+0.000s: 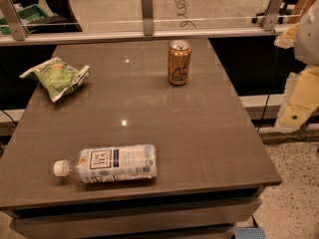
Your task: Move green jalapeno chip bag near orange can
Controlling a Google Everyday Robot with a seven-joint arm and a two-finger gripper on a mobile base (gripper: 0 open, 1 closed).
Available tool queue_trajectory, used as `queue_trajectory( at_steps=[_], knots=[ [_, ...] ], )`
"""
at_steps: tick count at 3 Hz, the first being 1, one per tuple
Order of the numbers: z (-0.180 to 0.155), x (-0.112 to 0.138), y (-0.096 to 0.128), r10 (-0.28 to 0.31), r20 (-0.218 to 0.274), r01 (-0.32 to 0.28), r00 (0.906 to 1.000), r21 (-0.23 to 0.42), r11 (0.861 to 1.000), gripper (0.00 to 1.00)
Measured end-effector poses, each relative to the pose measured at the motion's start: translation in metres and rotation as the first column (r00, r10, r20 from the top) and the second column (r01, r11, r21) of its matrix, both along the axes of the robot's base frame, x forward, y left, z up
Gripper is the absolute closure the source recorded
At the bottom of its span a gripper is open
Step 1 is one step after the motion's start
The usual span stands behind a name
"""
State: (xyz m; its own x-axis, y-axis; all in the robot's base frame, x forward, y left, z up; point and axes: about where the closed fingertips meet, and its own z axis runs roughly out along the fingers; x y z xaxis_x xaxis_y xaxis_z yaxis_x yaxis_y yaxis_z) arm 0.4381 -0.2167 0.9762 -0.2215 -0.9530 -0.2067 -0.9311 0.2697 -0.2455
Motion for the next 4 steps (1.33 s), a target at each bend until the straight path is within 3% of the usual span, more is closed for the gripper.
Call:
queue_trajectory(
  at_steps=[2,3,4],
  knots=[
    [0.004,0.002,0.002,0.016,0.013,-0.016,0.9998,0.018,1.000,0.00],
    [0.008,0.029,0.040,0.110,0.060,-0.114,0.9921,0.071,0.991,0.00],
    [0.014,0.060,0.106,0.230,0.111,-0.244,0.9669,0.134,0.961,0.00]
  ],
)
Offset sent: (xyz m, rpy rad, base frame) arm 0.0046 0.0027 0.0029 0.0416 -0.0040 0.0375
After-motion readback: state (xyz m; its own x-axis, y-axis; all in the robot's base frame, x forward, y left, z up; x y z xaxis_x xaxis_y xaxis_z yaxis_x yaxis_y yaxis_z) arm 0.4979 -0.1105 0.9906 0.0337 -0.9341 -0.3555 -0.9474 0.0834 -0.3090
